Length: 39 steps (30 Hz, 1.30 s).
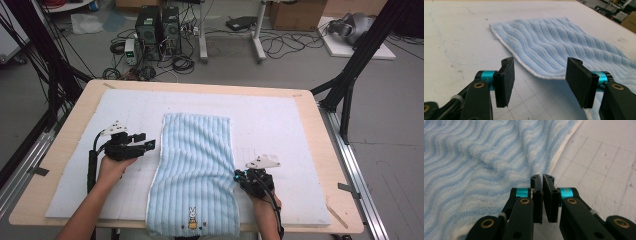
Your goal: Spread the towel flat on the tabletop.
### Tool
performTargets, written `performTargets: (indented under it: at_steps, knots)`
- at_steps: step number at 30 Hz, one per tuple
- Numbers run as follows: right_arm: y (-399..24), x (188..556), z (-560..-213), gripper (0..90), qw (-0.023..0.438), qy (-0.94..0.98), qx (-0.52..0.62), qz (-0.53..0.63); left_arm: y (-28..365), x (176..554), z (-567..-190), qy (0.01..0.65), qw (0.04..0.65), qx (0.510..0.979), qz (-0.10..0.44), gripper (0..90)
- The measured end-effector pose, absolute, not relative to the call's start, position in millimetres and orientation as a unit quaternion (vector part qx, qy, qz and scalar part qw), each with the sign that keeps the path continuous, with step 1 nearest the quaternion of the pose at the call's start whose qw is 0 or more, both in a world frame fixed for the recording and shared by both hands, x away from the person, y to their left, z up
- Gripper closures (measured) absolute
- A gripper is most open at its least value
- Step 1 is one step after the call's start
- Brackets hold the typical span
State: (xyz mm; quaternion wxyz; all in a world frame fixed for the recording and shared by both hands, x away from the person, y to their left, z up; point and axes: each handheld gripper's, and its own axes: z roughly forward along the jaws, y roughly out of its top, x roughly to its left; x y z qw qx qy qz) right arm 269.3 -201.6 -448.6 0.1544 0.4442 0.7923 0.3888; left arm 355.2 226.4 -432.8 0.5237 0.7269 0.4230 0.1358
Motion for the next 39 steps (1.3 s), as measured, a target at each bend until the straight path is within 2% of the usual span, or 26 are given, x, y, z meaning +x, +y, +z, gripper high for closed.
performTargets:
  at_steps: [2,5,6,8,13,19,22,28,29,31,38,39]
  knots:
    - [-201.7,270.1,-448.0,80.7,0.151,0.793,0.441,0.392,225.7,358.4,-434.7,0.424,0.524,0.726,0.132,40.8]
    - [-203.8,281.5,-437.6,54.9,0.163,0.772,0.444,0.424,223.1,365.2,-433.0,0.42,0.524,0.732,0.119,43.9]
    - [-204.7,286.4,-434.0,50.1,0.17,0.765,0.449,0.43,221.9,367.9,-430.3,0.419,0.523,0.732,0.121,43.0]
    - [-206.9,304.8,-426.3,45.4,0.181,0.755,0.449,0.443,221.3,371.9,-426.0,0.418,0.526,0.731,0.119,39.9]
    - [-203.5,361.9,-417.9,27.5,0.199,0.758,0.452,0.426,222.7,377.5,-421.8,0.421,0.535,0.724,0.112,33.7]
    - [-196.2,413.1,-427.7,17.2,0.178,0.775,0.458,0.397,219.7,381.0,-427.4,0.411,0.541,0.726,0.108,26.8]
    - [-193.8,429.5,-436.2,12.2,0.176,0.783,0.454,0.386,217.5,382.6,-430.1,0.409,0.539,0.727,0.113,26.9]
    - [-186.9,450.7,-446.3,13.6,0.166,0.784,0.461,0.381,216.8,384.8,-432.9,0.409,0.536,0.729,0.12,28.5]
    - [-184.6,453.6,-448.2,20.9,0.171,0.784,0.466,0.373,216.9,385.1,-433.2,0.41,0.534,0.73,0.12,28.5]
    - [-184.0,457.1,-451.6,30.0,0.179,0.781,0.467,0.373,217.6,386.1,-433.7,0.412,0.534,0.728,0.12,28.5]
    - [-179.5,458.6,-447.5,52.2,0.189,0.788,0.461,0.36,216.5,388.0,-435.4,0.415,0.529,0.73,0.121,29.0]
    - [-177.1,458.3,-447.5,57.7,0.194,0.792,0.455,0.358,216.2,388.1,-435.5,0.415,0.529,0.731,0.12,29.1]
